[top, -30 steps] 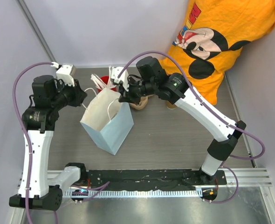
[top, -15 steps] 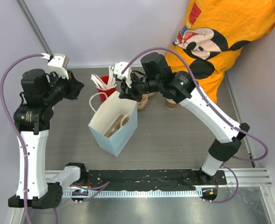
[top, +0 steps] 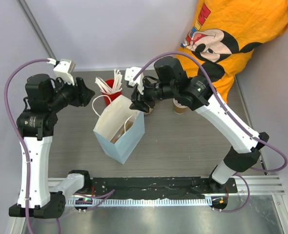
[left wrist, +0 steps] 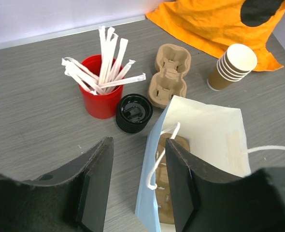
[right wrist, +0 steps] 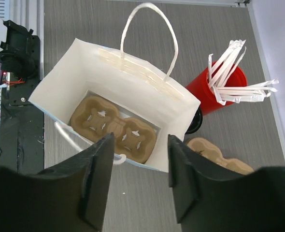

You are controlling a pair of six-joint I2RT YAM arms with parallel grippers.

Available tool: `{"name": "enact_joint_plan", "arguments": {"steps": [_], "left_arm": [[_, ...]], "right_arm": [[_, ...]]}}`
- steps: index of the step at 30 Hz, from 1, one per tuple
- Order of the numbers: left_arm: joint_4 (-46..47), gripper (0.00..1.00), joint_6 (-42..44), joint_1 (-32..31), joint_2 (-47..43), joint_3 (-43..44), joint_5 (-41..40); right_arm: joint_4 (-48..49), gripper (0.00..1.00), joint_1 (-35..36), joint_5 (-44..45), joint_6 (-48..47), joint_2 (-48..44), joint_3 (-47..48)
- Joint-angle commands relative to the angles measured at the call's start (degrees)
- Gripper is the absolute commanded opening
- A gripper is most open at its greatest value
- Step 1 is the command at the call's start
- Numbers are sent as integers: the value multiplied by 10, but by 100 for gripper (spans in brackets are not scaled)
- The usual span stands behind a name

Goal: Pack the takeout coffee

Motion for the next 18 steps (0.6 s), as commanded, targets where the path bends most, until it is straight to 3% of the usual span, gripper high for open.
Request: {"name": "enact_joint_plan", "arguments": {"steps": [1,7,12,18], "left_arm": [[26,53,-1,3,-10,-3,53],[28,60,5,3,-15,-25,107],[35,63,4,3,-8,-52,124],[32,62,12,3,-1,-62,123]], "right_arm": [[-43,62,0,-30,-40,-24,60],[-97,77,-1,-79,-102,-40,37],[-81,77,-1,-87,-112,-39,-21],[-62,76,-1,-93,-105,-11,-17]]}}
